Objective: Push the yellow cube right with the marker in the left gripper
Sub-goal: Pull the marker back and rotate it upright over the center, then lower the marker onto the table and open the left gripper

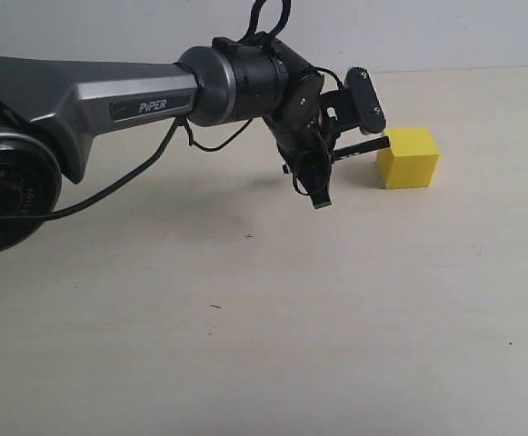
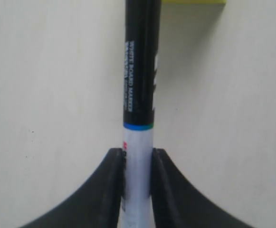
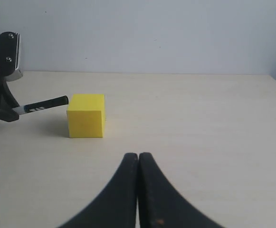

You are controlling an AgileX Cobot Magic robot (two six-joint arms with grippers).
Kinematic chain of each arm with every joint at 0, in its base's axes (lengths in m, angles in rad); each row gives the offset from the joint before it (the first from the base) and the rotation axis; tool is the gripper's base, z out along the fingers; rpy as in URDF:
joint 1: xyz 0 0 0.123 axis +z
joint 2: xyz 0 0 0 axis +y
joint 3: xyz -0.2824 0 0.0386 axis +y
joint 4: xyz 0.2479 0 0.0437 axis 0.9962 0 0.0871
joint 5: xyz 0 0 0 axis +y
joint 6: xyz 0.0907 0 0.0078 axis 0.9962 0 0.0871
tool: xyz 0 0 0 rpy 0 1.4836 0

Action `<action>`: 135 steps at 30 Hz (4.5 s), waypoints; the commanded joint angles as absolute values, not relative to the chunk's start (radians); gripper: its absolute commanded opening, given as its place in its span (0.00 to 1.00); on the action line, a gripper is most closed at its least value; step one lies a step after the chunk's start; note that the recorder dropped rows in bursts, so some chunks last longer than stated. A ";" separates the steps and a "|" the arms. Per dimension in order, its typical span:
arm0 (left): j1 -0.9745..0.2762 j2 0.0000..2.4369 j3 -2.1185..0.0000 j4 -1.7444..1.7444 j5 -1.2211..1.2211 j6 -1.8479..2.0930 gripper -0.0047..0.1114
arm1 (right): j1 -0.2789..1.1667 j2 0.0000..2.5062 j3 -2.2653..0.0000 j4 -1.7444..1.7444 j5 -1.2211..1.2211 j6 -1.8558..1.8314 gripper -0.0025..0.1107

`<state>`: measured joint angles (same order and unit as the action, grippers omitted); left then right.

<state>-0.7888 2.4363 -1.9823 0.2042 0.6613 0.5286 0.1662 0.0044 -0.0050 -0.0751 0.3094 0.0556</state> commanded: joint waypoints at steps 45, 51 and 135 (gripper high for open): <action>-0.778 1.990 -1.539 0.085 0.934 -0.747 0.04 | 0.222 0.000 0.000 -0.076 0.296 0.053 0.02; -0.793 2.074 -1.533 -0.017 0.917 -0.794 0.04 | 0.222 0.000 0.000 -0.076 0.296 0.053 0.02; -0.717 2.168 -1.535 -0.028 0.767 -0.635 0.46 | 0.222 0.000 0.000 -0.076 0.298 0.053 0.02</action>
<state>-0.7196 2.2053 -1.5339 -0.0323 0.7757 -0.6715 0.2200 0.0044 -0.0050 -0.0751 0.3094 0.0556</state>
